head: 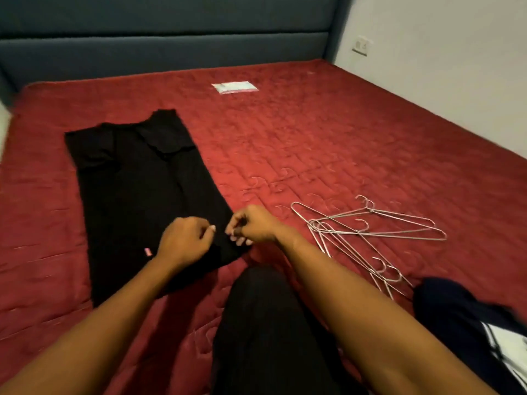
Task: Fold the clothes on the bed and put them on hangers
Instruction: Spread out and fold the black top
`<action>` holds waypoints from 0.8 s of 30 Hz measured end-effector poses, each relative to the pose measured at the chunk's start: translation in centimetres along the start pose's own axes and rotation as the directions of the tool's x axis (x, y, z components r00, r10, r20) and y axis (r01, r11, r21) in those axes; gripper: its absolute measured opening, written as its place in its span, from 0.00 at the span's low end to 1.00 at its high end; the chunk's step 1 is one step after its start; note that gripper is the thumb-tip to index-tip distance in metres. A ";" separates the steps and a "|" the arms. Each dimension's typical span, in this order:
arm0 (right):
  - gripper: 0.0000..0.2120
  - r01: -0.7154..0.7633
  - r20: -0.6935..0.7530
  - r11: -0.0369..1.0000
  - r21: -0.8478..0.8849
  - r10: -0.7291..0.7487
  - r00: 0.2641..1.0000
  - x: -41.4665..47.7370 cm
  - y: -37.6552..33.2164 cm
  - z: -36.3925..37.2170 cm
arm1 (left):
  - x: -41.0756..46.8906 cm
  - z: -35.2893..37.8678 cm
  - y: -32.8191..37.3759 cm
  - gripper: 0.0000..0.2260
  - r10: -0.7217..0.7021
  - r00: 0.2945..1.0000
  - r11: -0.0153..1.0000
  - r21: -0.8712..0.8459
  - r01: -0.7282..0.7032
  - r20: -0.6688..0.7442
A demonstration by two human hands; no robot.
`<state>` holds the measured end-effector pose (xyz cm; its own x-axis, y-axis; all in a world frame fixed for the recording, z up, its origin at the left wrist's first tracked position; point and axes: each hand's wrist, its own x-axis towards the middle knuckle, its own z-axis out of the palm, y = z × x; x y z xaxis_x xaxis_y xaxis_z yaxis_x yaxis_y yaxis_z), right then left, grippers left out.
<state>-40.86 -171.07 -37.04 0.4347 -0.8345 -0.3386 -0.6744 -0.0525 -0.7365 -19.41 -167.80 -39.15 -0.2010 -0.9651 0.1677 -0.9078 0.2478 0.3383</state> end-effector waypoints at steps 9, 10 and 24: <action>0.07 -0.216 -0.565 0.962 -0.166 0.087 0.821 -8.0 8.8 -9.7 | 7.7 2.6 12.1 0.07 0.114 0.967 0.971 -0.231 -0.060 0.226; 0.08 -0.271 -0.614 0.952 -0.143 0.129 0.779 -8.9 10.3 -10.8 | 8.5 3.4 13.1 0.07 0.098 0.957 0.966 -0.258 -0.025 0.274; 0.09 -0.483 -0.690 0.875 0.029 0.367 0.623 -11.7 21.1 -12.3 | 10.2 8.3 15.0 0.34 0.018 0.789 0.975 -0.186 0.123 0.614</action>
<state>-67.51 -169.17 -41.47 -0.3887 -0.9181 -0.0771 -0.7827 0.3732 -0.4982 -38.13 -174.64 -40.03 -0.4005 -0.8091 -0.4301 -0.8413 0.1388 0.5224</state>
